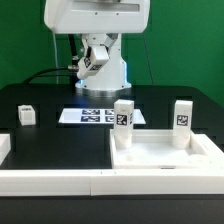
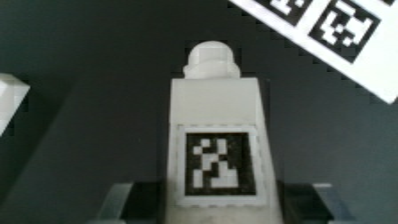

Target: Assemble square table

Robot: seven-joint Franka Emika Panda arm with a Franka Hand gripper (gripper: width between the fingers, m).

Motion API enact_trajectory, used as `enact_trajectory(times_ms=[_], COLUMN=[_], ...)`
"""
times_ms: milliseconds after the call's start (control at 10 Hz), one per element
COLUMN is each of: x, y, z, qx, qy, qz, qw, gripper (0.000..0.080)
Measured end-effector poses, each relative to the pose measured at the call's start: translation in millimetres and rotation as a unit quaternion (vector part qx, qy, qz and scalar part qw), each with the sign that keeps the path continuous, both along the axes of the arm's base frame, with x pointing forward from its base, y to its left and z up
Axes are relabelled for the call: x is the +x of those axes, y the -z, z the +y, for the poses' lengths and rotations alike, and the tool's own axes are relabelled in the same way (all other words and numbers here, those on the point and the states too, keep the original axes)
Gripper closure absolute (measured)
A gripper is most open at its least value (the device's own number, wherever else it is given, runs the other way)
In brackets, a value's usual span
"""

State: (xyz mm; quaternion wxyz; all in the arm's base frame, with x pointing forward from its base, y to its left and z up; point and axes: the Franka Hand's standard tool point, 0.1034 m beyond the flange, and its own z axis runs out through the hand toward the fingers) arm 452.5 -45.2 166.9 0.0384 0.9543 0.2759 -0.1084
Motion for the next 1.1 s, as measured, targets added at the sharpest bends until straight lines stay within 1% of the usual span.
enact_trajectory(times_ms=[100, 200, 300, 400, 500, 600, 700, 800, 900, 1000, 1100], x=[8.9, 26.1, 44.7, 70.2, 88.6, 96.5, 94.0, 90.2, 96.2, 95.3, 92.4], y=[-2.6, -11.5, -19.3, -29.0, -40.4, -45.9, -41.8, -38.3, -41.2, -39.2, -37.7], z=[5.2, 29.5, 57.1, 69.9, 75.0, 74.8, 70.3, 69.0, 65.5, 59.2, 60.4], qx=[0.010, 0.018, 0.039, 0.048, 0.055, 0.069, 0.082, 0.087, 0.096, 0.102, 0.104], qy=[0.019, 0.034, 0.047, 0.052, 0.062, 0.067, 0.056, 0.056, 0.046, 0.043, 0.047], qz=[-0.035, -0.074, -0.093, -0.118, -0.136, -0.166, -0.209, -0.219, -0.254, -0.285, -0.292], qw=[0.999, 0.997, 0.994, 0.990, 0.987, 0.981, 0.973, 0.970, 0.961, 0.952, 0.950], gripper=[0.0509, 0.0509, 0.0509, 0.0509, 0.0509, 0.0509, 0.0509, 0.0509, 0.0509, 0.0509, 0.0509])
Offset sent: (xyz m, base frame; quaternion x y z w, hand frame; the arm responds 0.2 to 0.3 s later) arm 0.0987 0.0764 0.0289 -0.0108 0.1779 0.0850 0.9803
